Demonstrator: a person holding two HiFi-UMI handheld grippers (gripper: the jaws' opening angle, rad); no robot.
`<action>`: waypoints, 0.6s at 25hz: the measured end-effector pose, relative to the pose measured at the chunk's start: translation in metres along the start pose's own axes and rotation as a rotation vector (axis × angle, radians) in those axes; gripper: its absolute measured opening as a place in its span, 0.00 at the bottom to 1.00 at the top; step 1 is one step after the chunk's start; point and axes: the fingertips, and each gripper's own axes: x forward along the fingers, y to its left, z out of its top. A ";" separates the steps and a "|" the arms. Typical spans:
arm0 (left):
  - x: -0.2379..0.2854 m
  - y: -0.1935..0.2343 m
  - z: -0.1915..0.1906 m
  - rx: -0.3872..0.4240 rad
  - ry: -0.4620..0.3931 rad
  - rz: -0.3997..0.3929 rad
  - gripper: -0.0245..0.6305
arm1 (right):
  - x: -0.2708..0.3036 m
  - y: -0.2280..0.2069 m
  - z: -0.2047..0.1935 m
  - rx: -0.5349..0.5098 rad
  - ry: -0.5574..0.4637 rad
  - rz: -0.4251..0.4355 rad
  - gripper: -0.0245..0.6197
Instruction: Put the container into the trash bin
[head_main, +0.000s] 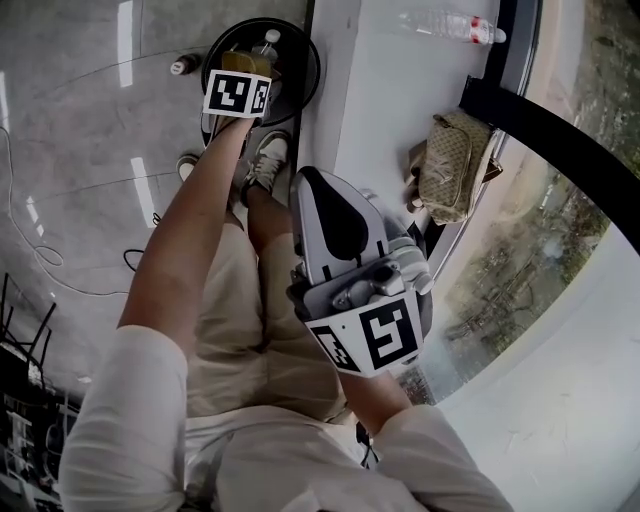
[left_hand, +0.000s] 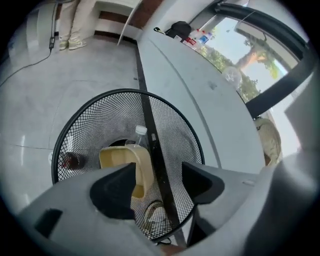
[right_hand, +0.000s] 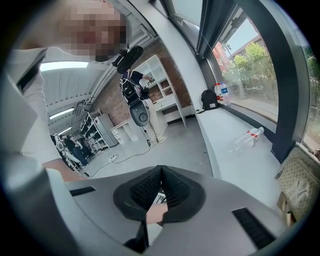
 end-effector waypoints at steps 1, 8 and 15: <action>0.000 -0.002 0.000 -0.003 -0.006 -0.005 0.48 | 0.000 0.000 -0.002 0.000 0.004 0.002 0.04; -0.021 -0.009 0.015 -0.062 -0.118 -0.019 0.48 | -0.004 -0.004 0.006 -0.004 0.014 -0.002 0.04; -0.090 -0.037 0.062 -0.094 -0.321 -0.103 0.22 | -0.017 0.003 0.043 -0.023 -0.001 -0.001 0.04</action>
